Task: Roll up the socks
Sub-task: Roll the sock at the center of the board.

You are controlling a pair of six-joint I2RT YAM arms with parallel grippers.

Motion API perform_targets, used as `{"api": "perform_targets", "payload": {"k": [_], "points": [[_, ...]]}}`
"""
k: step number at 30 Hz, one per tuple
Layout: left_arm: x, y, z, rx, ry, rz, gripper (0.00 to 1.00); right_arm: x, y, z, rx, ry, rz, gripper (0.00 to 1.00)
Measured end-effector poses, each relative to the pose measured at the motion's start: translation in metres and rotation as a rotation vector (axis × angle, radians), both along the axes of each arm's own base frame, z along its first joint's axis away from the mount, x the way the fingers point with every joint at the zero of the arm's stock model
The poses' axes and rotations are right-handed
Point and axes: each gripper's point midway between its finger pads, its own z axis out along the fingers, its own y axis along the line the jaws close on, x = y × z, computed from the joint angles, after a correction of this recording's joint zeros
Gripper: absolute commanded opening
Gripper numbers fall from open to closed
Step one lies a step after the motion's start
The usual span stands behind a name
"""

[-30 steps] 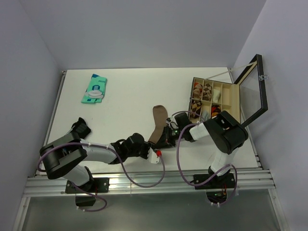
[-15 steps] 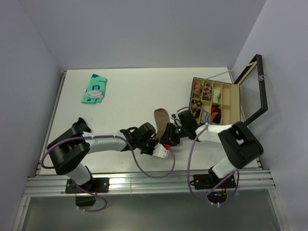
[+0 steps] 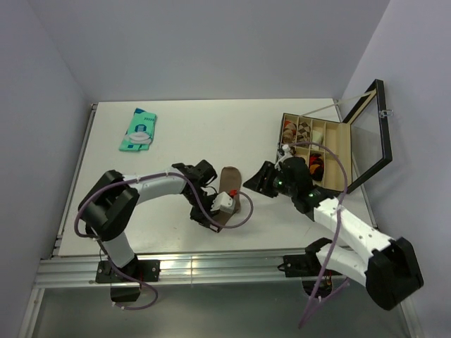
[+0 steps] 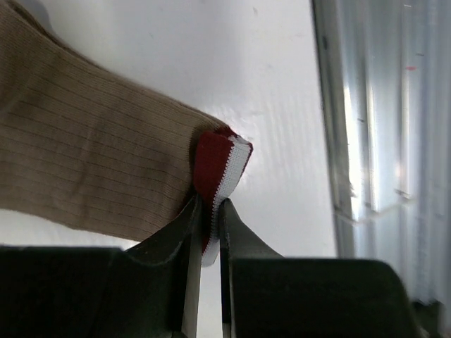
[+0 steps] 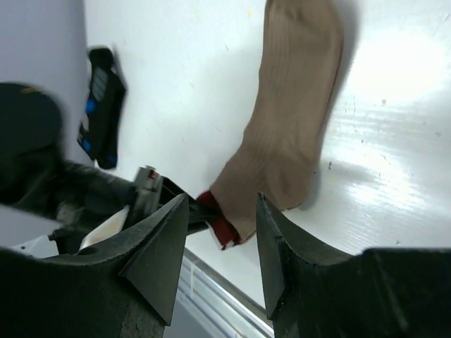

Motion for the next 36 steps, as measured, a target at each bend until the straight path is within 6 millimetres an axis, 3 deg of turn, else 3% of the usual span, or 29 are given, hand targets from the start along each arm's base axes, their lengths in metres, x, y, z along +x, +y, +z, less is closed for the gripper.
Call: {"api": "perform_targets", "payload": {"k": [6,11,22,25,32,36], "points": [[-0.001,0.007,0.001,0.091,0.219,0.032,0.04,-0.006,-0.018,0.034,0.022,-0.163,-0.065,0.52],[0.009,0.004,0.003,0.132,0.396,0.086,0.04,-0.021,-0.025,0.035,0.007,-0.258,-0.078,0.52],[0.016,-0.007,-0.007,0.248,0.684,0.234,0.04,-0.076,0.019,0.04,-0.056,-0.443,0.09,0.52],[0.018,-0.01,-0.009,0.288,0.727,0.279,0.04,-0.082,0.031,0.024,-0.114,-0.453,0.139,0.51],[0.018,-0.011,-0.011,0.368,0.8,0.352,0.03,-0.106,0.065,-0.038,-0.413,-0.468,0.363,0.51],[0.018,-0.011,-0.011,0.389,0.82,0.377,0.04,-0.113,0.085,-0.056,-0.51,-0.514,0.47,0.51]]}}
